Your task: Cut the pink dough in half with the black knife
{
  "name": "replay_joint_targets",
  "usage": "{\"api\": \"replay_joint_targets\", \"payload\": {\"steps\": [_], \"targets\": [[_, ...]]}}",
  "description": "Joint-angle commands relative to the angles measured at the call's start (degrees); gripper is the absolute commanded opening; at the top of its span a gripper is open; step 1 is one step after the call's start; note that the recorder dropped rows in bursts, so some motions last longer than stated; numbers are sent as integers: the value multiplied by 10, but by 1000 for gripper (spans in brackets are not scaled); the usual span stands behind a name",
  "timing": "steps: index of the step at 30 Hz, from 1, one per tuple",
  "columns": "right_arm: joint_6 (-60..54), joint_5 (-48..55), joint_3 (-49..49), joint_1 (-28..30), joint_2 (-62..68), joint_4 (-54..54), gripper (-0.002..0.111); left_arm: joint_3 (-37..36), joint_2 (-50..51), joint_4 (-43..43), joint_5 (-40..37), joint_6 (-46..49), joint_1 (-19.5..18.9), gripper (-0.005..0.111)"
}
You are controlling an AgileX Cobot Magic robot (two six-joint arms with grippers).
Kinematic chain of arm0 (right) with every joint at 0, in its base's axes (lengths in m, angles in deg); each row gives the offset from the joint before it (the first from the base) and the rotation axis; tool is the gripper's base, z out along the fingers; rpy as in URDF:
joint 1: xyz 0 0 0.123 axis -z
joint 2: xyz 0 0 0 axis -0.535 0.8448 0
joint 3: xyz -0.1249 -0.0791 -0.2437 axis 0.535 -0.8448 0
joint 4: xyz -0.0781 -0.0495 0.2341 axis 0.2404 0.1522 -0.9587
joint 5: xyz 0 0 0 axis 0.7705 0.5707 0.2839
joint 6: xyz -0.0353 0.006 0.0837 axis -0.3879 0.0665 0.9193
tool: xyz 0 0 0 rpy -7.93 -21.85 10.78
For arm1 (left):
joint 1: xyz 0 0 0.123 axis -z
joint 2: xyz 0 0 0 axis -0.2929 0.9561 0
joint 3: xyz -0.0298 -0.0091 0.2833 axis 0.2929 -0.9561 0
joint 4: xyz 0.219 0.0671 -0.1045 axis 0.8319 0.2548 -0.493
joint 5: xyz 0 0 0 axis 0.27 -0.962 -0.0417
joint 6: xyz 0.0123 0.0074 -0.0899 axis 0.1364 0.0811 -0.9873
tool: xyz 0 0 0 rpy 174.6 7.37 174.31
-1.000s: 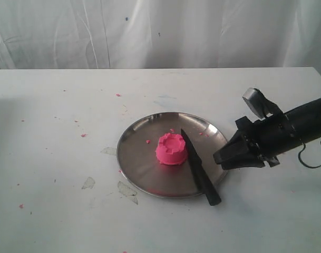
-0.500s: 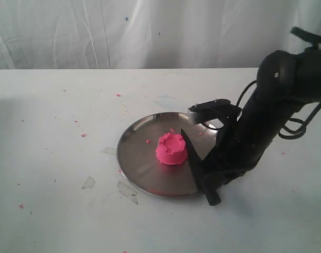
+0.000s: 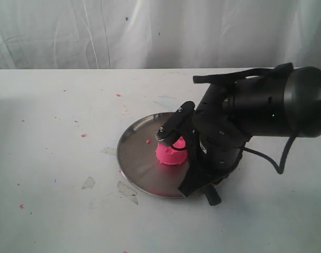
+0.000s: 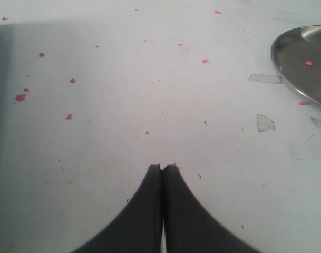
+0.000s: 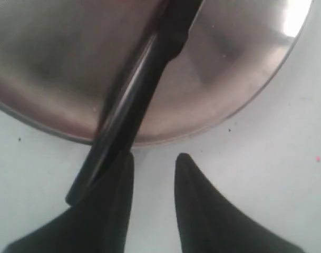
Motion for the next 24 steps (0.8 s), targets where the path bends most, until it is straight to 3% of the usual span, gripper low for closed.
{"api": "replay_joint_targets", "payload": {"steps": [1,9,24], "targets": [[29,-26,1,-5,28,26,29,-2,-3,-3,0,-1,1,0],[28,-31,41,-5,67,-1,47,-2,-3,-3,0,-1,1,0],[90,-7,58,-5,130,37,40,-2,-3,-3,0,-1,1,0]]}}
